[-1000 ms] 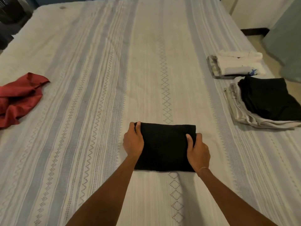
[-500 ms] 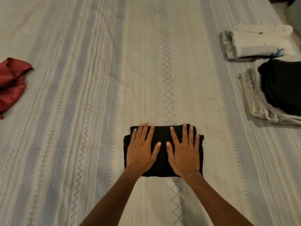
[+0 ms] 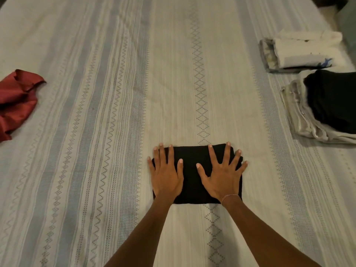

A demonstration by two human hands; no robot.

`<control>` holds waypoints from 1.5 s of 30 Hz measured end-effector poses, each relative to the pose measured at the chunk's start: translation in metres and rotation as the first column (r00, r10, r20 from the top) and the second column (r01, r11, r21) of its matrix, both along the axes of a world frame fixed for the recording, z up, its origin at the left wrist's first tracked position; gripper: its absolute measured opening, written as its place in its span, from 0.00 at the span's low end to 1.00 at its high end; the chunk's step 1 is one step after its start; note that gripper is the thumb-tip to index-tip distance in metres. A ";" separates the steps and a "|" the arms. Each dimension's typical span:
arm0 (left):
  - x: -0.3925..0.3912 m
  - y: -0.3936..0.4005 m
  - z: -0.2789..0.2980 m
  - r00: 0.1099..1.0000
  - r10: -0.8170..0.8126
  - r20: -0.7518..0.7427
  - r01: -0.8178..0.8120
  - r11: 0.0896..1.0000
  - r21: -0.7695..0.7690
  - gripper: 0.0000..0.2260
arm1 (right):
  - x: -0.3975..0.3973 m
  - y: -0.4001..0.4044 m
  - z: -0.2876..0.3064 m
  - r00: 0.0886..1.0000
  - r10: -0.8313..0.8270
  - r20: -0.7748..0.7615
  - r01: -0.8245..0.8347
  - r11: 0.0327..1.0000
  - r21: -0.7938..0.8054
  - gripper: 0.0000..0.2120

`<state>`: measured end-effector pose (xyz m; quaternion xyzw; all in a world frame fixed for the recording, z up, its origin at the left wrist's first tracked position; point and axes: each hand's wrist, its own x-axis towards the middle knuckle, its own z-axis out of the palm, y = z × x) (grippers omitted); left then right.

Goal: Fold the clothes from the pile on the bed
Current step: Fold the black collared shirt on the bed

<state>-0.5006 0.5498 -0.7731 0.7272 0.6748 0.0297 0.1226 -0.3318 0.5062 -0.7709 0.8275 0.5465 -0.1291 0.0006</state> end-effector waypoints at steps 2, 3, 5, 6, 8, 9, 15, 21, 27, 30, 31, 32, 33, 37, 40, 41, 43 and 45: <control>-0.001 -0.007 0.013 0.960 0.276 0.049 -0.273 0.960 -0.058 0.35 | -0.006 -0.001 0.009 0.999 0.012 0.036 -0.011 1.000 -0.020 0.37; -0.001 -0.008 0.021 0.902 0.421 0.094 -0.408 0.903 -0.132 0.38 | -0.010 -0.002 0.012 0.999 0.010 0.049 -0.009 1.000 -0.012 0.36; -0.006 -0.002 0.034 0.756 0.619 0.214 -0.540 0.774 -0.330 0.35 | -0.024 -0.007 0.021 1.000 0.010 0.025 -0.012 0.998 0.059 0.35; -0.011 0.003 0.039 0.673 0.681 0.290 -0.543 0.720 -0.432 0.31 | -0.036 -0.010 0.027 0.999 0.025 -0.021 -0.023 0.994 0.108 0.34; -0.025 0.019 0.046 0.507 0.738 0.445 -0.431 0.664 -0.610 0.22 | -0.062 -0.015 0.039 0.989 0.069 -0.132 -0.042 0.979 0.198 0.34; -0.031 0.025 0.051 0.453 0.745 0.489 -0.362 0.655 -0.663 0.18 | -0.074 -0.015 0.046 0.980 0.083 -0.182 -0.041 0.974 0.223 0.36; -0.042 0.026 0.084 0.476 0.583 0.658 -0.054 0.766 -0.640 0.08 | -0.116 0.005 0.082 0.919 0.007 -0.394 -0.005 1.000 0.006 0.32; -0.053 0.021 0.111 0.424 0.544 0.724 0.115 0.760 -0.639 0.17 | -0.089 0.010 0.109 0.740 -0.090 -0.666 0.220 0.969 0.114 0.06; -0.068 0.002 0.107 0.164 0.680 0.715 -0.185 0.733 -0.655 0.24 | -0.073 -0.011 0.170 0.195 -0.138 -0.971 0.431 0.901 -0.041 0.10; -0.083 -0.011 0.098 0.049 0.819 0.572 -0.108 0.574 -0.812 0.34 | -0.056 -0.027 0.193 -0.166 -0.152 -0.974 0.463 0.860 -0.213 0.10; -0.087 -0.016 0.098 0.010 0.856 0.516 -0.019 0.516 -0.856 0.38 | -0.049 -0.033 0.197 -0.229 -0.160 -0.960 0.450 0.857 -0.250 0.11; -0.092 -0.019 0.097 -0.014 0.877 0.481 0.073 0.481 -0.874 0.41 | -0.042 -0.039 0.197 -0.264 -0.172 -0.949 0.438 0.855 -0.277 0.12; -0.095 -0.023 0.098 -0.021 0.884 0.468 0.142 0.466 -0.873 0.41 | -0.034 -0.045 0.194 -0.288 -0.186 -0.939 0.430 0.851 -0.300 0.12; -0.100 -0.031 0.082 0.174 0.833 0.526 0.058 0.524 -0.849 0.25 | 0.006 -0.069 0.136 -0.215 -0.336 -0.917 0.421 0.816 -0.397 0.14; -0.100 -0.040 0.056 0.501 0.665 0.555 -0.134 0.693 -0.709 0.21 | 0.027 -0.087 0.078 0.236 -0.463 -0.854 0.415 0.843 -0.343 0.12; -0.098 -0.044 0.049 0.589 0.591 0.551 -0.159 0.753 -0.638 0.21 | 0.029 -0.093 0.063 0.408 -0.461 -0.788 0.413 0.863 -0.291 0.10; -0.092 -0.053 0.040 0.661 0.502 0.557 -0.223 0.841 -0.493 0.19 | 0.027 -0.100 0.045 0.576 -0.422 -0.701 0.445 0.881 -0.164 0.04; -0.089 -0.054 0.037 0.668 0.461 0.584 -0.316 0.887 -0.338 0.15 | 0.020 -0.101 0.044 0.617 -0.374 -0.692 0.483 0.875 -0.042 0.03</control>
